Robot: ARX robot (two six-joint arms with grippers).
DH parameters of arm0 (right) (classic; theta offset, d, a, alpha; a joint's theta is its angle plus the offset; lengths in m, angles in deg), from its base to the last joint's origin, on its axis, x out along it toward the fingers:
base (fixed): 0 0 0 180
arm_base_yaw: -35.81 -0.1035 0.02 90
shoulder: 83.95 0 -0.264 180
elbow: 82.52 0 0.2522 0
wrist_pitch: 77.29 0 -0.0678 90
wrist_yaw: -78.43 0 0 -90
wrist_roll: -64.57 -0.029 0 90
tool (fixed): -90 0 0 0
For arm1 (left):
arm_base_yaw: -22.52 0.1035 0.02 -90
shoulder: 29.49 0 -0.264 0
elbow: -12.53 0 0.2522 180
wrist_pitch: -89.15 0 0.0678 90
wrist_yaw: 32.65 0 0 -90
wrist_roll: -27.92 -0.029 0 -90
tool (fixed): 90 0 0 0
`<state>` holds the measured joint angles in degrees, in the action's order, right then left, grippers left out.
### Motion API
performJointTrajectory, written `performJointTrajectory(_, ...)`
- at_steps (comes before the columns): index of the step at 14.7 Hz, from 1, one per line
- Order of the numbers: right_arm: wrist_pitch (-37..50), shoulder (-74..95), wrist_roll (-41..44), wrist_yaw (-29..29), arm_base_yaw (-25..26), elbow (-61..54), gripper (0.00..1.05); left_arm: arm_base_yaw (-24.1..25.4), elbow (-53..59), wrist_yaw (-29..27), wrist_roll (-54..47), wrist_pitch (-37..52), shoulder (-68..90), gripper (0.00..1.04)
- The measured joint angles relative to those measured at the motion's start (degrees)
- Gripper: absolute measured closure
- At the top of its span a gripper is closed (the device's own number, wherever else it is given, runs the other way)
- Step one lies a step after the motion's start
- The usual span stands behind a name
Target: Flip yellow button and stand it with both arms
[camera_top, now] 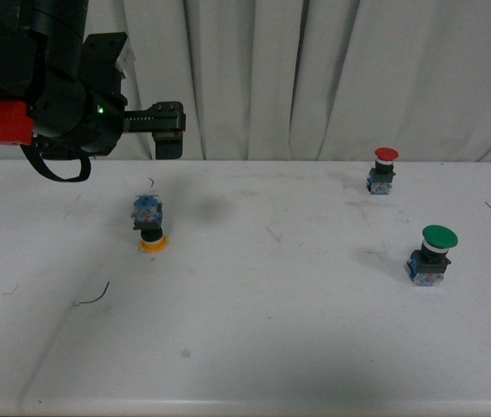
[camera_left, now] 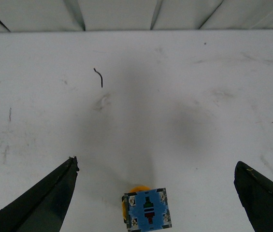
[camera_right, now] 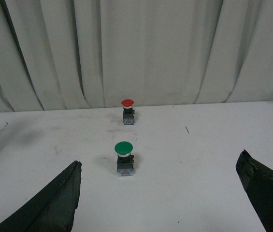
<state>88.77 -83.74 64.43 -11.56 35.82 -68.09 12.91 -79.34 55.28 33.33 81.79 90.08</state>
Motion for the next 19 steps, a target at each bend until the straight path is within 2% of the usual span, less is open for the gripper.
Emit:
performJointTrajectory(4, 0.0, 0.0, 0.0, 0.0, 0.0, 0.0, 0.07, -0.37, -4.13, -2.73, -0.24, -6.34, 5.01, 0.07)
performJointTrajectory(6, 0.0, 0.0, 0.0, 0.0, 0.0, 0.0, 0.07, -0.37, -4.04, -2.19, 0.96, -7.76, 6.64, 0.07)
performJointTrajectory(14, 0.0, 0.0, 0.0, 0.0, 0.0, 0.0, 0.07, -1.57, -4.28, -2.01, 3.15, -9.6, 9.07, 0.07)
performJointTrajectory(15, 0.0, 0.0, 0.0, 0.0, 0.0, 0.0, 0.07, -1.88, -4.33, -2.43, 3.15, -9.35, 9.07, 0.1)
performJointTrajectory(16, 0.0, 0.0, 0.0, 0.0, 0.0, 0.0, 0.07, -2.05, -4.61, -3.08, 3.15, -9.38, 9.07, 0.41)
performJointTrajectory(19, 0.0, 0.0, 0.0, 0.0, 0.0, 0.0, 0.07, -2.43, -4.83, -3.78, 3.15, -9.51, 9.03, 0.66)
